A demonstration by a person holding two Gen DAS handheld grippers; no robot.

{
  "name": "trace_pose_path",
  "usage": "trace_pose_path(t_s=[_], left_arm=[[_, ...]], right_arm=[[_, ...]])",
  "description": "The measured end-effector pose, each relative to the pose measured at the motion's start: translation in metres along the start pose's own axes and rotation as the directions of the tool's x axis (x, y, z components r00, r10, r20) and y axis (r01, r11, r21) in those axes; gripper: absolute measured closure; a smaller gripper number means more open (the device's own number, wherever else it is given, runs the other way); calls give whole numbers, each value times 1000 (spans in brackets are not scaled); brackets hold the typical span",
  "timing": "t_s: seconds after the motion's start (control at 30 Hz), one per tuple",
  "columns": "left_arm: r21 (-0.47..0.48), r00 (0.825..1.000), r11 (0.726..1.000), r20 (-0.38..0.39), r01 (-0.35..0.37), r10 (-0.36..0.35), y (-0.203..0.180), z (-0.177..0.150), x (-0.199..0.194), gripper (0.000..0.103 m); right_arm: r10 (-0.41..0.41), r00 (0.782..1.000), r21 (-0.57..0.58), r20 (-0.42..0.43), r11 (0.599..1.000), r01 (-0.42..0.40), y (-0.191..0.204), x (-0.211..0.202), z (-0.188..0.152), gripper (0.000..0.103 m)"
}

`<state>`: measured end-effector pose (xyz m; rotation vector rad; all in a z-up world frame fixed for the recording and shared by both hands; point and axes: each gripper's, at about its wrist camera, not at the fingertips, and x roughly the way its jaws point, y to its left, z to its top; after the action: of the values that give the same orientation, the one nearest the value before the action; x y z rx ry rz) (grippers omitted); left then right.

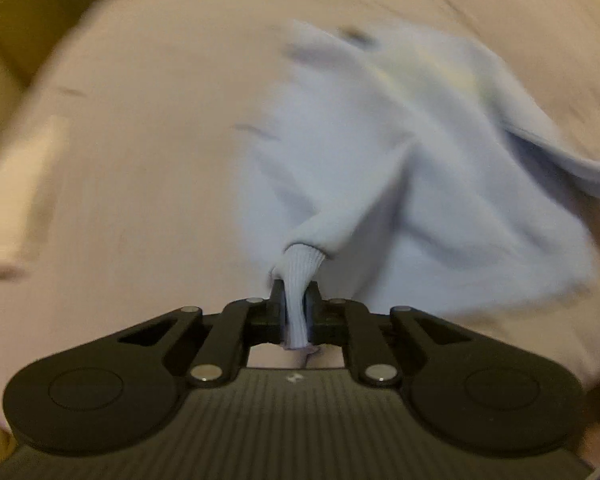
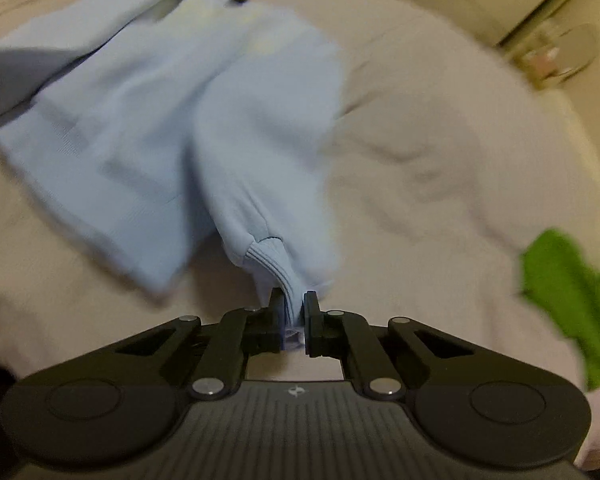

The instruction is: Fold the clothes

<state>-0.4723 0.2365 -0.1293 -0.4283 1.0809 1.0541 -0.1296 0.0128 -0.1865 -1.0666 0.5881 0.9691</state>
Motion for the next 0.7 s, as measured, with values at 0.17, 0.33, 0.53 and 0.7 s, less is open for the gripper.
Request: trace_pose_path(t_s=[0.17, 0.33, 0.53, 0.7], left_arm=[[-110, 941, 943, 99, -313, 323, 166, 74, -7, 94], [-250, 929, 895, -63, -369, 365, 274, 110, 31, 81], [-239, 969, 946, -166, -219, 182, 245, 66, 69, 55], [-379, 928, 904, -226, 196, -296, 169, 14, 100, 61]], right_arm=[[-301, 952, 65, 59, 952, 298, -97, -20, 39, 98], [-390, 912, 224, -125, 884, 409, -190, 0, 68, 61], [-104, 970, 592, -219, 776, 217, -191, 10, 40, 28], [282, 957, 883, -63, 463, -78, -126, 26, -18, 28]])
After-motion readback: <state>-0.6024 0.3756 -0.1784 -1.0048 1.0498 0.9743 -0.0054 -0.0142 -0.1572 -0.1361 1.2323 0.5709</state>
